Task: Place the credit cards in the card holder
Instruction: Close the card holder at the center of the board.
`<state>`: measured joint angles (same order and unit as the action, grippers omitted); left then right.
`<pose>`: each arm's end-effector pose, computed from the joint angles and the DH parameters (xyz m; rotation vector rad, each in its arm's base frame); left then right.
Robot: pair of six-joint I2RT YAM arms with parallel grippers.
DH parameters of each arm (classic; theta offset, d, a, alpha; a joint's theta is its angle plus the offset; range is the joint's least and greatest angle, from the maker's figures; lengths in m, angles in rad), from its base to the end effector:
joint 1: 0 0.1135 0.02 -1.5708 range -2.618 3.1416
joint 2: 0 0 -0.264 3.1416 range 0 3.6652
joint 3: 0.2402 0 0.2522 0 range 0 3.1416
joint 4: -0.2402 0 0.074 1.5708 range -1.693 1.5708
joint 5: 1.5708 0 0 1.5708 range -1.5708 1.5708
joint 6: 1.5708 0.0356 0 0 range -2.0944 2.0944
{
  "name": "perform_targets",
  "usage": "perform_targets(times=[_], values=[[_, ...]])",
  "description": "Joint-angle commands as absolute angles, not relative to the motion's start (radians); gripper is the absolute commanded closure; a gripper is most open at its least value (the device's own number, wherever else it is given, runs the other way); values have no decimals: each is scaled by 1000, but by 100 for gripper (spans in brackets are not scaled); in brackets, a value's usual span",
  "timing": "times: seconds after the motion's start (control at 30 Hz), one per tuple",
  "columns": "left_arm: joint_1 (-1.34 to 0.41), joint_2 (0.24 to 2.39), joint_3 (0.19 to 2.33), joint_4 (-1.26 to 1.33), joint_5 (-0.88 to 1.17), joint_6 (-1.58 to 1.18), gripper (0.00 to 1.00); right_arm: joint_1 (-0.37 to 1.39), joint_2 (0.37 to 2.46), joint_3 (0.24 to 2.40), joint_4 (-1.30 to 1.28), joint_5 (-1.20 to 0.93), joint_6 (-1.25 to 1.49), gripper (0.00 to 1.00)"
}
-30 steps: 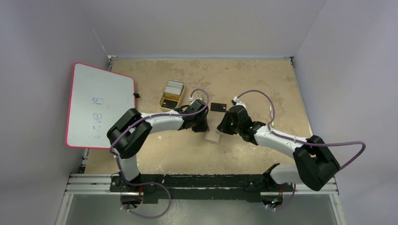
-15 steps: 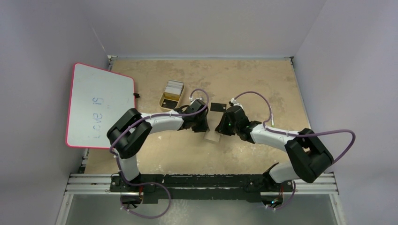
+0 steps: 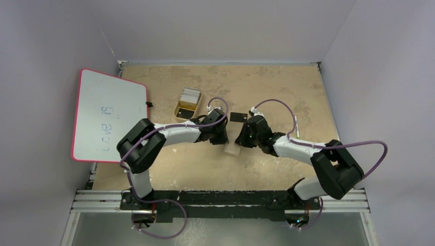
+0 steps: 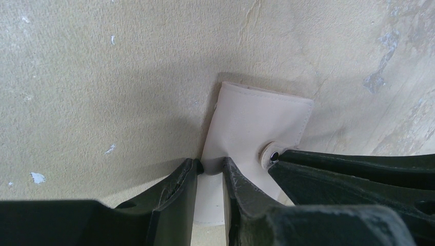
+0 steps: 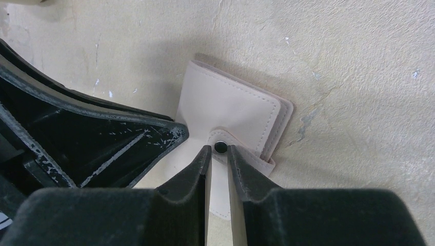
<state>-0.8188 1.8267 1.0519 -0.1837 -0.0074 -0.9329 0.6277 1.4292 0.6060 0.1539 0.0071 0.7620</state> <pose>0.2508 -0.2677 0.1507 -0.1554 2.6670 -0.6423 0.2262 0.1638 0.1680 0.1615 2.3410 0.7208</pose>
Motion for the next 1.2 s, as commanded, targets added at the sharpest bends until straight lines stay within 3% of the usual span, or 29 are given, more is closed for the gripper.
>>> perform_targets(times=[0.0, 0.87, 1.17], values=[[-826, 1872, 1029, -204, -38, -940, 76, 628, 1427, 630, 100, -7, 697, 81], [-825, 1844, 1020, -190, -32, -957, 76, 710, 1512, 783, -81, 61, 643, 86], [-828, 1780, 908, -23, 62, -1080, 78, 750, 1530, 823, -147, 112, 635, 89]])
